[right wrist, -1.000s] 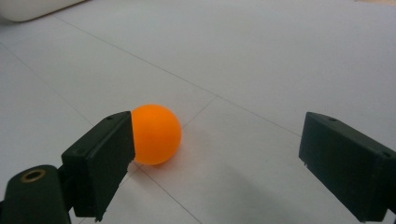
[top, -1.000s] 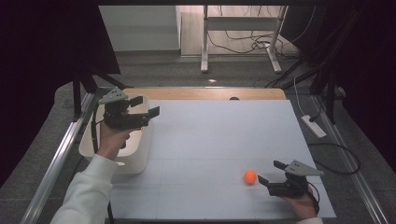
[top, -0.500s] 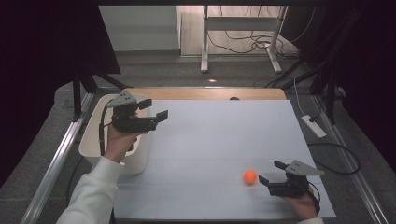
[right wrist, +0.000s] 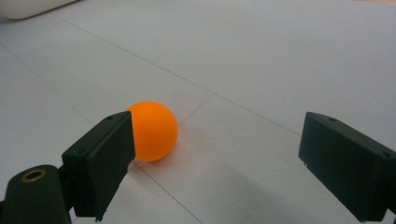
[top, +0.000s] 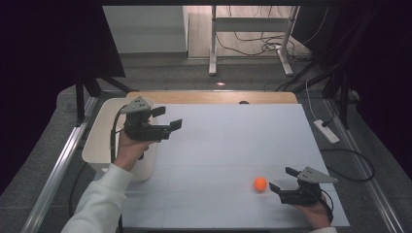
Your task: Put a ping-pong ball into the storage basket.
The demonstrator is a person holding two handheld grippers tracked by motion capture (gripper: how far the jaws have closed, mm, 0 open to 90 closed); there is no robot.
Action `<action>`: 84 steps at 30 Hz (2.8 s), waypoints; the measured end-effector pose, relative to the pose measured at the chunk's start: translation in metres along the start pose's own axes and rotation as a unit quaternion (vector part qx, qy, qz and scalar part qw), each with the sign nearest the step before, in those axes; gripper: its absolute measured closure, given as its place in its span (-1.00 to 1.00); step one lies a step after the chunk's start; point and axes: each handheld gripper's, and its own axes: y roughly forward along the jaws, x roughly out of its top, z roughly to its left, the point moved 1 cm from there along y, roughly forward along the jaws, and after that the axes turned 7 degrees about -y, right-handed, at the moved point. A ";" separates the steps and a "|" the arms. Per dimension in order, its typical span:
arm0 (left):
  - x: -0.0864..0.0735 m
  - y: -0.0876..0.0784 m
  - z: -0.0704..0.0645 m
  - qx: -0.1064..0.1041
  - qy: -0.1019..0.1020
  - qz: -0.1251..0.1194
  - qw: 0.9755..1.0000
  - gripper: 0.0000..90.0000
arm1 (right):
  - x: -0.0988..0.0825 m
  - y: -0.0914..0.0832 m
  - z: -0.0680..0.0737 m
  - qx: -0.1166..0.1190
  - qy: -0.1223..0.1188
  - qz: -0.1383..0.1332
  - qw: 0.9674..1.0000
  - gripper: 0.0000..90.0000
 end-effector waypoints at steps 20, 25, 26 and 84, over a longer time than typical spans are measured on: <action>-0.005 0.010 -0.021 -0.020 0.016 0.006 1.000 -0.57 | 0.002 -0.001 0.000 0.004 0.006 -0.008 1.000 -0.77; -0.009 0.018 -0.029 -0.030 0.023 0.007 0.999 -0.56 | 0.002 -0.001 0.000 0.004 0.006 -0.008 1.000 -0.77; -0.010 0.019 -0.031 -0.032 0.024 0.007 0.999 -0.55 | 0.002 -0.001 0.000 0.004 0.007 -0.008 1.000 -0.77; -0.068 0.065 -0.072 -0.124 0.024 0.068 0.990 -0.54 | 0.005 0.007 -0.003 -0.006 0.003 0.002 1.000 -0.76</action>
